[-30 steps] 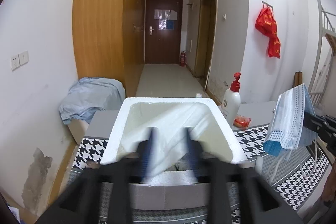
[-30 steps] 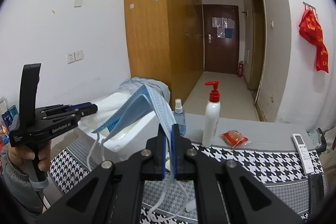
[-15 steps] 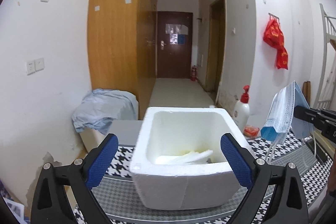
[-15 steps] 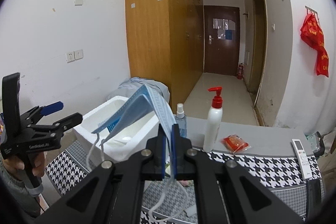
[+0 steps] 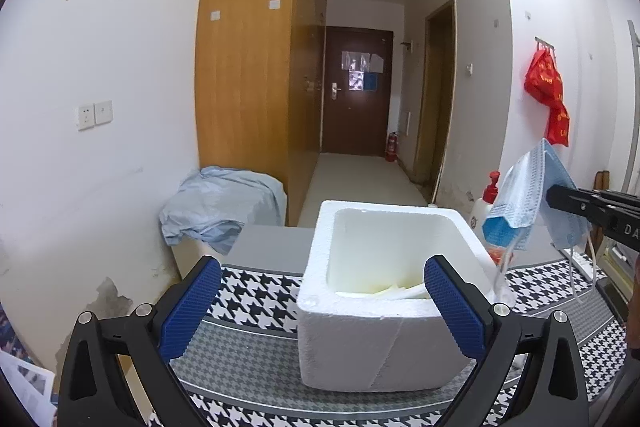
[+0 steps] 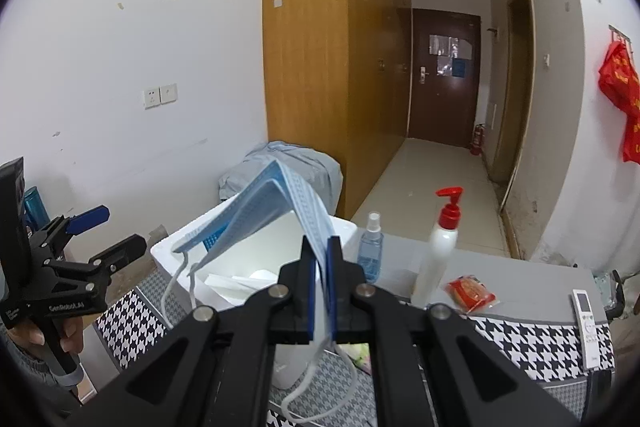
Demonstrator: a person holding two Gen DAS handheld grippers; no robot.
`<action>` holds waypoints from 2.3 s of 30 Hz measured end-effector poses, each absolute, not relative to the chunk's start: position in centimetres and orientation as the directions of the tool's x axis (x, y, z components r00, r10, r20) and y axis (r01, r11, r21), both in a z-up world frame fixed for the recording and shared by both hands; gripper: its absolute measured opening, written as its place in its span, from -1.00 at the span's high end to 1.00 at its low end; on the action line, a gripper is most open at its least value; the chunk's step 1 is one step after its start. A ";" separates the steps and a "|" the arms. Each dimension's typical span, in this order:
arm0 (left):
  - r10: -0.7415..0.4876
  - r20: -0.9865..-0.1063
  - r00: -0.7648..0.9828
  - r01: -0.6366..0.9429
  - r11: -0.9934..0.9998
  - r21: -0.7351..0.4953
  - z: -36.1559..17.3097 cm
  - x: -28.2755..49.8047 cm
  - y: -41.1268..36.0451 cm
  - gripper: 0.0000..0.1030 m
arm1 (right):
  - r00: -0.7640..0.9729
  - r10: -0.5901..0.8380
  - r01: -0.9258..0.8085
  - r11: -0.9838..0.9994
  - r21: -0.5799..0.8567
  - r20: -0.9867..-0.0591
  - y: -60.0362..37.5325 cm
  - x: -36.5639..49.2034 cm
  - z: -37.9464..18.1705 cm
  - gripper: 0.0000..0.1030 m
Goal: Organize soft objects
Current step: 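Lower the blue mask into the foam box and open the right tool, then withdraw both open tools from the foam box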
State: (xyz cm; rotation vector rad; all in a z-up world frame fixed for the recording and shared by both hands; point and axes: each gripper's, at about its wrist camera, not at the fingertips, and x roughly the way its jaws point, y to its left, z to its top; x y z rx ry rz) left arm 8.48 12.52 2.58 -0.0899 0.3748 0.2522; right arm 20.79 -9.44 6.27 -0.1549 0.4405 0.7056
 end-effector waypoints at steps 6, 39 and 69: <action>0.251 -0.379 0.891 -0.282 0.959 -0.030 2.4 8.4 12.5 -0.97 | 0.652 0.604 -0.678 0.735 0.004 -0.458 -7.8 21.3 6.3 0.85; 0.272 -0.398 0.876 -0.327 0.942 -0.076 1.1 6.4 15.2 -0.97 | 0.524 0.605 -0.751 0.660 0.009 -0.599 -0.4 24.7 3.0 0.32; 0.240 -0.346 0.907 -0.277 0.959 -0.058 3.3 4.4 11.6 -0.98 | 0.608 0.667 -0.743 0.669 -0.012 -0.431 -5.9 19.6 6.3 -0.88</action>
